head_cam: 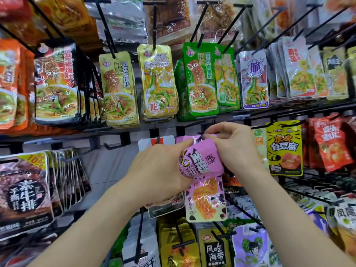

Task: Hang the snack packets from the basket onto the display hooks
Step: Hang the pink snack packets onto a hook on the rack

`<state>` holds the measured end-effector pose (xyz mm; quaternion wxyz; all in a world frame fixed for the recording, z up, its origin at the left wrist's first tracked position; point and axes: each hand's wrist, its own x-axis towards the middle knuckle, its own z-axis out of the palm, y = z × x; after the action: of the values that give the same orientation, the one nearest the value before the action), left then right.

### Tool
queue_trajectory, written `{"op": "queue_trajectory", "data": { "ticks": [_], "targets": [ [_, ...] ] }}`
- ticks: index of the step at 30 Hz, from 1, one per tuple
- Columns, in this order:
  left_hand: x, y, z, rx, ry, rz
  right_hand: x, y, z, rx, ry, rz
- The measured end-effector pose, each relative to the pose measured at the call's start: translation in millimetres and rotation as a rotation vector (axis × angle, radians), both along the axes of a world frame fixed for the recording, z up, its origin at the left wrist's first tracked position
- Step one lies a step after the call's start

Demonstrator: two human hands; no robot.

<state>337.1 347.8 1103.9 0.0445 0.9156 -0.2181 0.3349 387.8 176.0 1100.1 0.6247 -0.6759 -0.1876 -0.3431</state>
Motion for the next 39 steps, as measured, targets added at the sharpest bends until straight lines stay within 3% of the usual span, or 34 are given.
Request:
{"op": "queue_trajectory", "data": {
  "ticks": [6, 9, 17, 20, 23, 26, 29, 34, 39],
  "targets": [
    [-8.4, -0.9, -7.5, 0.143, -0.084, 0.089, -3.5, -8.7, -10.5, -0.298, -0.104, -0.023],
    [-16.0, -3.6, -17.2, 0.245, -0.142, 0.212, 1.1, -10.8, -16.3, -0.466, -0.209, -0.233],
    [8.7, -2.7, -11.4, 0.306, -0.010, 0.171, 16.6, -8.7, -36.2, -0.559, -0.557, -0.544],
    [7.7, 0.4, -13.4, 0.315, 0.002, 0.136, 22.7, -13.4, -42.8, -0.728, -0.685, -0.595],
    [6.1, 5.8, -14.7, 0.313, 0.004, 0.109, 25.8, -16.3, -51.3, -1.005, -0.625, -0.709],
    [3.8, 11.4, -16.6, 0.310, -0.003, 0.080, 24.3, -11.8, -55.7, -1.158, -0.469, -0.787],
    [1.5, 17.7, -15.9, 0.272, -0.025, 0.039, 24.2, -5.2, -58.7, -1.152, -0.439, -0.803],
    [1.1, 24.7, -13.6, 0.194, -0.017, 0.015, 24.4, -1.4, -64.5, -0.979, -0.584, -0.807],
    [-3.1, 24.0, -14.8, 0.146, -0.004, -0.020, 32.0, 3.2, -68.2, -1.112, -0.490, -0.772]
  ]
}}
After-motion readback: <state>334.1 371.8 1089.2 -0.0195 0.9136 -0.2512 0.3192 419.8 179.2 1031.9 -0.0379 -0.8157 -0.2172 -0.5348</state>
